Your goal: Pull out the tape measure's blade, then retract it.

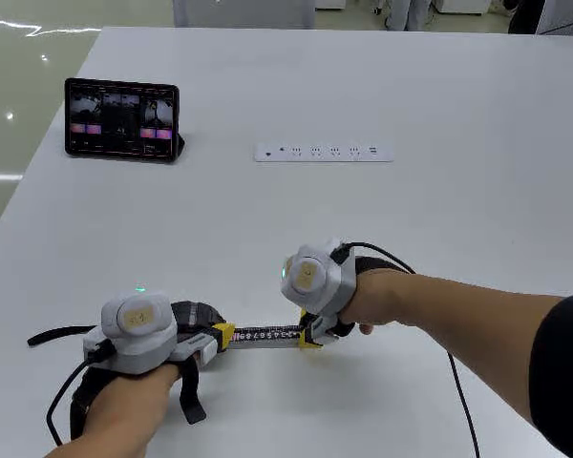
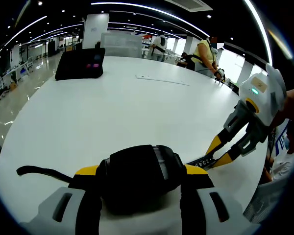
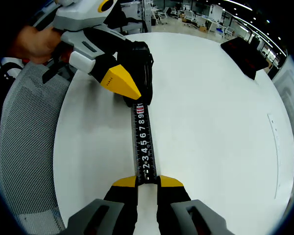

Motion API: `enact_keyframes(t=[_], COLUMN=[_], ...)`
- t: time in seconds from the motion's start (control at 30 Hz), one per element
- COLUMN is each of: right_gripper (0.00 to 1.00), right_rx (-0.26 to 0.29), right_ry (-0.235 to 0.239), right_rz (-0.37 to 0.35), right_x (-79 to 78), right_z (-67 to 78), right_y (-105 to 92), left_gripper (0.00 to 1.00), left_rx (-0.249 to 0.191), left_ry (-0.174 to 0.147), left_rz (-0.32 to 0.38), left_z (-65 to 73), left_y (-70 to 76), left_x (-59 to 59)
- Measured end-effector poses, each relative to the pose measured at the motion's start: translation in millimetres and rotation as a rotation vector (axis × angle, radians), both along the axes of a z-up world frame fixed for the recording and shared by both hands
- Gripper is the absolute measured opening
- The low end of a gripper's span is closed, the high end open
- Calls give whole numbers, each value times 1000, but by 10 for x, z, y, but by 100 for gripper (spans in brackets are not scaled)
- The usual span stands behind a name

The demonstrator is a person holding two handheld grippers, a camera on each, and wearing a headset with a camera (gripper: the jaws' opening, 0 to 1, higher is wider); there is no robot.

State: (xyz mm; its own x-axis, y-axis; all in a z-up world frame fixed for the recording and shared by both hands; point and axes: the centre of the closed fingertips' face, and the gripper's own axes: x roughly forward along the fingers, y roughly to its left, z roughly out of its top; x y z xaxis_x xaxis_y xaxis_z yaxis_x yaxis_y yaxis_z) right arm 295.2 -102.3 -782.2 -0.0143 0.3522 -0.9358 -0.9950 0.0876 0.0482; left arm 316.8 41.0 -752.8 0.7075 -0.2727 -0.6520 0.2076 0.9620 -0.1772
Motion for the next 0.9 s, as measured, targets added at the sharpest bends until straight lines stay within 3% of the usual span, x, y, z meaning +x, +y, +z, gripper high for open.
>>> enact_keyframes(t=[0.9], right_gripper=[10], right_rx=[4], right_ry=[1], right_rz=[6], right_x=[8], right_z=[-10], right_y=[92], left_gripper=[61], left_rx=[-10], left_ry=[8], left_rz=[5], left_z=[-14], left_y=[-2], left_x=[3])
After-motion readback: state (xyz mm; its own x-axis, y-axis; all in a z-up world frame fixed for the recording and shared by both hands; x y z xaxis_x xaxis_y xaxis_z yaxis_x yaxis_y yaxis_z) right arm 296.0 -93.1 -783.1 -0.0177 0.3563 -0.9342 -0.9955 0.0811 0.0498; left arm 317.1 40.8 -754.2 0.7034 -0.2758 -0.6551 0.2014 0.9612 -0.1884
